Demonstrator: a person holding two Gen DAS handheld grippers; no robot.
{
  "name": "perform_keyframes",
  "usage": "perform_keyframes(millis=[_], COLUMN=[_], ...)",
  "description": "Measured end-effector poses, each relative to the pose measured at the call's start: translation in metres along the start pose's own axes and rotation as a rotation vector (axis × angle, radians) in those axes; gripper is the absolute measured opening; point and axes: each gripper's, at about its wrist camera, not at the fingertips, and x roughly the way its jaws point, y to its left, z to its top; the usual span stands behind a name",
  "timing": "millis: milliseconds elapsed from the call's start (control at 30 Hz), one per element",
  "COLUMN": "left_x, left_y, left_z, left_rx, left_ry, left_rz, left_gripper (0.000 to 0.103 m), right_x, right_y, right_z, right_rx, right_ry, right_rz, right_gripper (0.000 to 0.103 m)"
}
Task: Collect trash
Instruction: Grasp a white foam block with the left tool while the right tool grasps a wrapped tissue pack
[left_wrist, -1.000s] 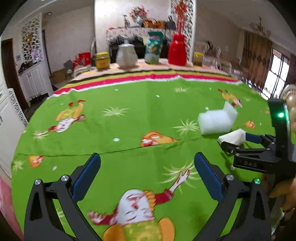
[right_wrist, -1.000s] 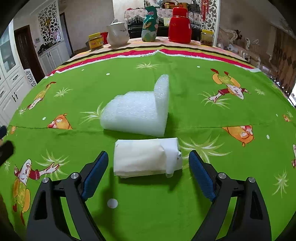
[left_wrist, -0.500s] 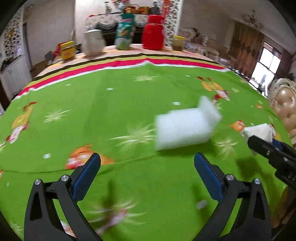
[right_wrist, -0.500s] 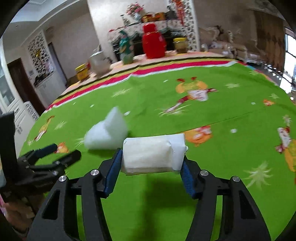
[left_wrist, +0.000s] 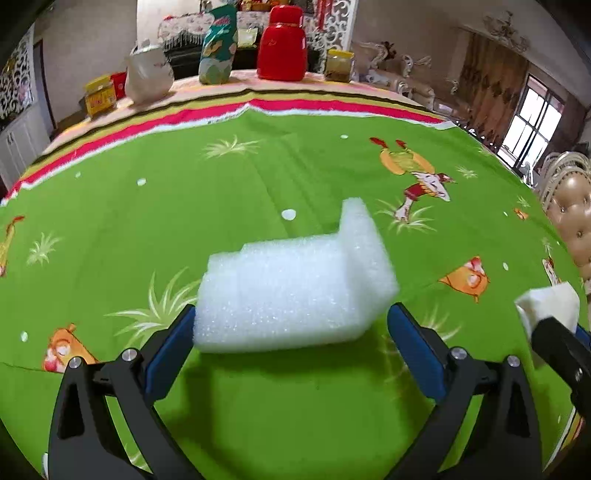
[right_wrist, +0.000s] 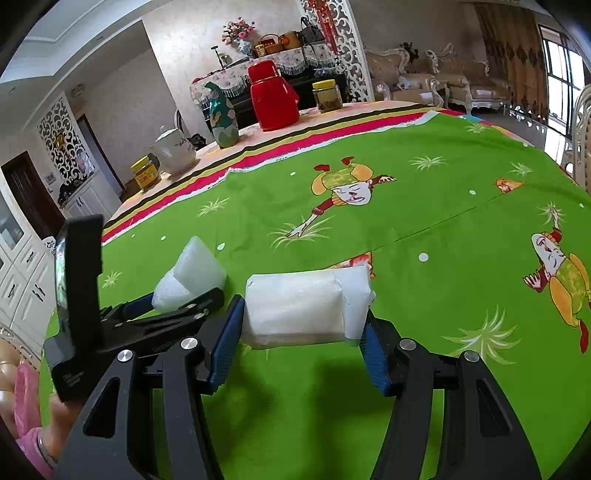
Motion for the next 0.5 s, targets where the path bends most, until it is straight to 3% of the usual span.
perform_keyframes(millis=[33, 267, 500], left_x=[0.001, -0.028, -0.060], left_y=[0.003, 0.006, 0.015], left_z=[-0.001, -0.007, -0.023], left_rx=[-0.010, 0.023, 0.017], left_ry=[0.000, -0.097, -0.126], left_rz=[-0.003, -0.026, -0.025], left_gripper=[0.083, 0.081, 0.081], right_x=[0.001, 0.005, 0.012], right_y=[0.001, 0.007, 0.009], right_z=[0.000, -0.004, -0.006], right_rx=[-0.002, -0.016, -0.028], right_ry=[0.002, 0.014, 0.030], right_rz=[-0.001, -0.004, -0.011], right_gripper=[0.057, 0.057, 0.057])
